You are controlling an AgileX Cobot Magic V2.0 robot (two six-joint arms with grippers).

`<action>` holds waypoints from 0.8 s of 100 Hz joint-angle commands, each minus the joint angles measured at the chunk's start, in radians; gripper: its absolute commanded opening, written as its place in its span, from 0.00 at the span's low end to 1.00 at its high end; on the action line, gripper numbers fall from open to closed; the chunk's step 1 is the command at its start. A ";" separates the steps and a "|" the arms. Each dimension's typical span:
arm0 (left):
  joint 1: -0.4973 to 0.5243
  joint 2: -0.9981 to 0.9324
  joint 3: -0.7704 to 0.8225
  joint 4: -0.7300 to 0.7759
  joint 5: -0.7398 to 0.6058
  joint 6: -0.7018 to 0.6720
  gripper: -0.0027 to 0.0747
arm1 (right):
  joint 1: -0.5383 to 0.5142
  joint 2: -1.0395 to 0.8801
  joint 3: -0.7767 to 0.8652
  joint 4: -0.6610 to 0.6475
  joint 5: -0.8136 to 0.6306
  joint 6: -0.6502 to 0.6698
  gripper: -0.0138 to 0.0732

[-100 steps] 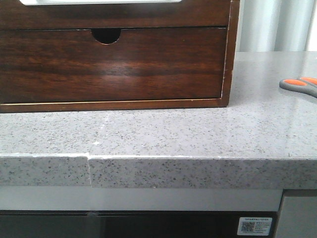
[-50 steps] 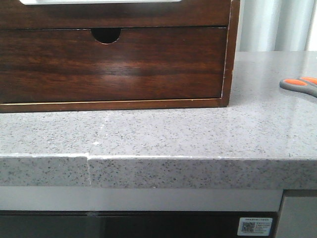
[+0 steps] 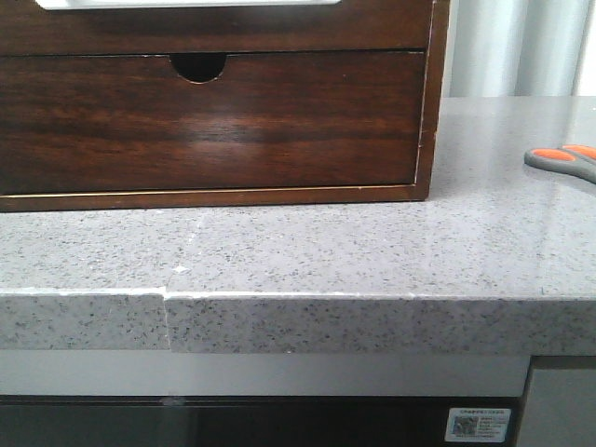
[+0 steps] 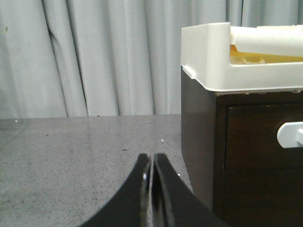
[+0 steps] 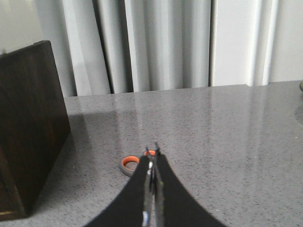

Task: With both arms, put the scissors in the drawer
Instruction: 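Hook the left gripper into the drawer's finger hole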

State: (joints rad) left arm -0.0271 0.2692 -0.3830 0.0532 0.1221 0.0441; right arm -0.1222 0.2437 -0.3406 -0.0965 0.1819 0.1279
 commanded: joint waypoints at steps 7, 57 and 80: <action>-0.001 0.089 -0.041 0.023 -0.133 -0.011 0.07 | -0.001 0.066 -0.058 0.030 -0.055 0.003 0.09; -0.110 0.368 -0.043 0.487 -0.526 -0.011 0.55 | -0.001 0.076 -0.056 0.030 0.025 0.003 0.09; -0.308 0.552 -0.123 0.757 -0.528 -0.011 0.54 | -0.001 0.076 -0.055 0.028 0.060 0.003 0.09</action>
State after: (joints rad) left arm -0.2617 0.7544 -0.4330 0.7209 -0.3368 0.0441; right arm -0.1222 0.3017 -0.3620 -0.0673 0.2972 0.1322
